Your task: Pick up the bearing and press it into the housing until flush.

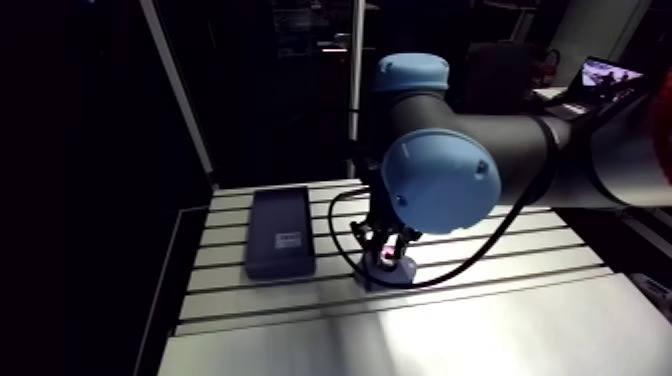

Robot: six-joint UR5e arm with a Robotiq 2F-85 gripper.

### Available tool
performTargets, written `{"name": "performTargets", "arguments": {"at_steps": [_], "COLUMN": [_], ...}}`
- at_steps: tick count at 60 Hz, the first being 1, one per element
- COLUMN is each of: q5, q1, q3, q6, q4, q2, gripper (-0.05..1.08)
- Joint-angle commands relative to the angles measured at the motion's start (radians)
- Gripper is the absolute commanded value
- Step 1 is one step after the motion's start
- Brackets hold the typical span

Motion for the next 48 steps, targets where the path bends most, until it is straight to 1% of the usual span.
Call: {"name": "performTargets", "arguments": {"at_steps": [1,20,28,48], "q5": [0.0,0.0,0.003,0.002], "q1": [-0.001,-0.001,-0.001,-0.001], "q3": [0.007,0.011,0.013,0.013], "q6": [-0.014,-0.015,-0.015,-0.015], "q4": [-0.014,-0.017,-0.017,-0.017], "q2": [-0.001,0.0,0.001,-0.001], "gripper": [0.82,0.82,0.82,0.82]}}
